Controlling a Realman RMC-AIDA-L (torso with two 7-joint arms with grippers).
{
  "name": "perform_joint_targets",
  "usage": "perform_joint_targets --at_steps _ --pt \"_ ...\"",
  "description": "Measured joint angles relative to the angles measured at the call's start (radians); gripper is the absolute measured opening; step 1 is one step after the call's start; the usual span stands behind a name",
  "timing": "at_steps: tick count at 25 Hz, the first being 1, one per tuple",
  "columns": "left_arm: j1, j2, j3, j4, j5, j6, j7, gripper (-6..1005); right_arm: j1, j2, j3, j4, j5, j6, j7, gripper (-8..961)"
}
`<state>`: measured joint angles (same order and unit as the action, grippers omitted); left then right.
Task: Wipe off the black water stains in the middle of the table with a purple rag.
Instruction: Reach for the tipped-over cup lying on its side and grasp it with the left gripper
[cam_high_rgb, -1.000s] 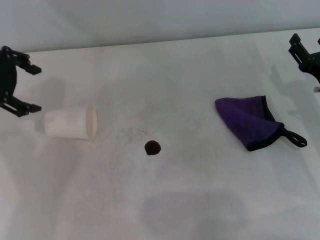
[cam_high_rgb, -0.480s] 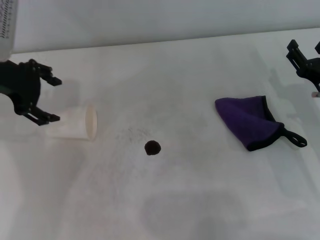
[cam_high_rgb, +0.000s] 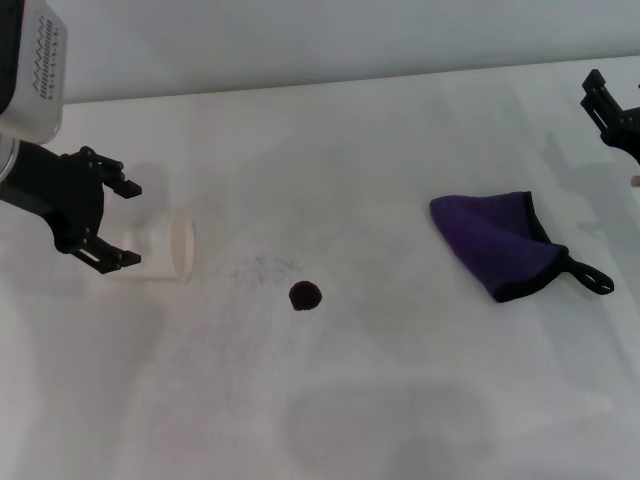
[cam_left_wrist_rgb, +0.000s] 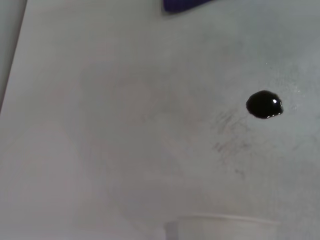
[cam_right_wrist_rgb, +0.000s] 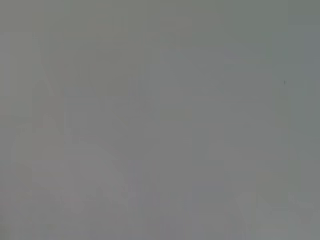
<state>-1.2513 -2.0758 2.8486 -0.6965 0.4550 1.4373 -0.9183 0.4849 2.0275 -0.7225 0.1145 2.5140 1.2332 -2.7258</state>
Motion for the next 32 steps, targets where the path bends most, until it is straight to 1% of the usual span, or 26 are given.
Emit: perform_joint_targets --at_steps 6,13,24,32 --pt "0.018 -0.001 0.000 0.027 -0.006 -0.009 -0.007 874 -0.001 -0.002 0.000 -0.009 -0.004 0.000 0.000 823" --pt "0.038 -0.001 -0.002 0.109 0.007 -0.107 -0.060 874 -0.003 -0.003 -0.008 -0.012 -0.006 0.004 -0.001 823" --pt "0.060 -0.001 -0.002 0.145 -0.001 -0.139 -0.080 873 -0.014 -0.004 -0.011 -0.017 -0.006 0.005 -0.001 823" --pt "0.084 0.000 -0.001 0.203 -0.005 -0.211 -0.130 873 -0.016 -0.004 -0.014 -0.023 -0.006 0.005 -0.005 823"
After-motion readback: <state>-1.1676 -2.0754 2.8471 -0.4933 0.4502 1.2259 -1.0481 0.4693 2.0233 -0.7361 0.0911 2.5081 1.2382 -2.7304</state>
